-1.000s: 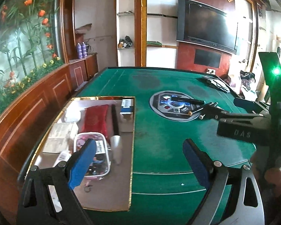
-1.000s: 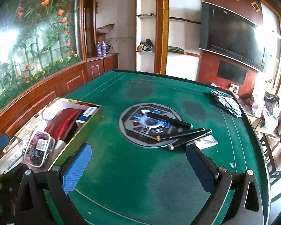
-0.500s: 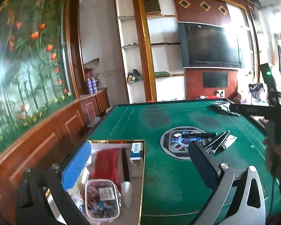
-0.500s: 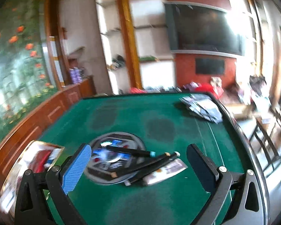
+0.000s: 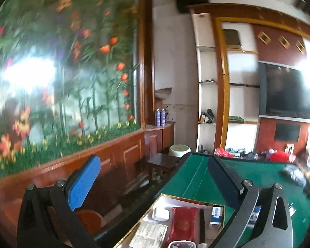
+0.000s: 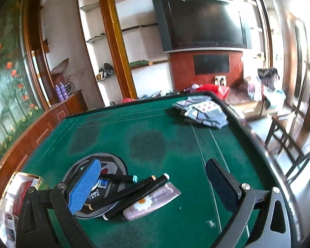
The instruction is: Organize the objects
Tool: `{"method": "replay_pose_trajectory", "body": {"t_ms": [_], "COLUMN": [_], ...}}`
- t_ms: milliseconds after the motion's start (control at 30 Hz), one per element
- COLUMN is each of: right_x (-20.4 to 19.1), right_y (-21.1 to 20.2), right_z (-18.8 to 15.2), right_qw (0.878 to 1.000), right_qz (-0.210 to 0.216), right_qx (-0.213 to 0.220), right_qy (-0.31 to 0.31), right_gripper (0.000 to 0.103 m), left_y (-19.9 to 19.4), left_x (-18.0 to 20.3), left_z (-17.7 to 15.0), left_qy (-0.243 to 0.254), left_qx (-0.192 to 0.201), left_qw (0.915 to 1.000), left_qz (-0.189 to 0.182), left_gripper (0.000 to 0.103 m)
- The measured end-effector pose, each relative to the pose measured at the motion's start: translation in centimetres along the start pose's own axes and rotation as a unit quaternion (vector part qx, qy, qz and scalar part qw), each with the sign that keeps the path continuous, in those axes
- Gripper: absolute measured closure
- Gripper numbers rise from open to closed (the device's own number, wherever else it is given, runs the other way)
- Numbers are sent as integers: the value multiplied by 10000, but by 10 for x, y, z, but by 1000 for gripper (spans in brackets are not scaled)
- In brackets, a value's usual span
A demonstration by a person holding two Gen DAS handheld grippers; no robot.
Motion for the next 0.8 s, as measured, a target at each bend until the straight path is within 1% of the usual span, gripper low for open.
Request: {"method": "replay_pose_trajectory", "body": {"t_ms": [33, 100, 233, 333, 567, 800], "right_x": [1, -1, -5, -10, -18, -18], "right_y": [1, 2, 9, 14, 22, 23], "right_z": [-1, -4, -13, -21, -31, -33], "right_qw": [10000, 9999, 9991, 9985, 9963, 9960], "right_qz": [-8, -81, -223, -223, -315, -335], "right_qx": [-28, -74, -260, -376, -510, -509], "right_qy": [17, -42, -249, -340, -621, -646], "right_gripper": [0, 0, 0, 0, 0, 0], "left_y": [3, 8, 15, 14, 11, 15], "left_x": [-2, -2, 13, 19, 25, 17], "left_z": [-4, -12, -26, -28, -29, -31], "left_qy": [-93, -129, -14, 27, 227, 144], "left_qx": [-102, -234, -474, -436, -318, -389], "left_qw": [9999, 9996, 9986, 9986, 9988, 9988], "left_qz": [-28, -49, -243, -309, -304, -270], "left_gripper": [0, 0, 0, 0, 0, 0]}}
Point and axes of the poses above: each gripper's, at about its wrist camera, not at the fingertips, and y roughly the way its jaws point, x to its right, z to its top, the point moved 9 cm from there along y, roughly the way its jaws point, and after that the axes turned 10 degrees about z, right-handed, at the moved point
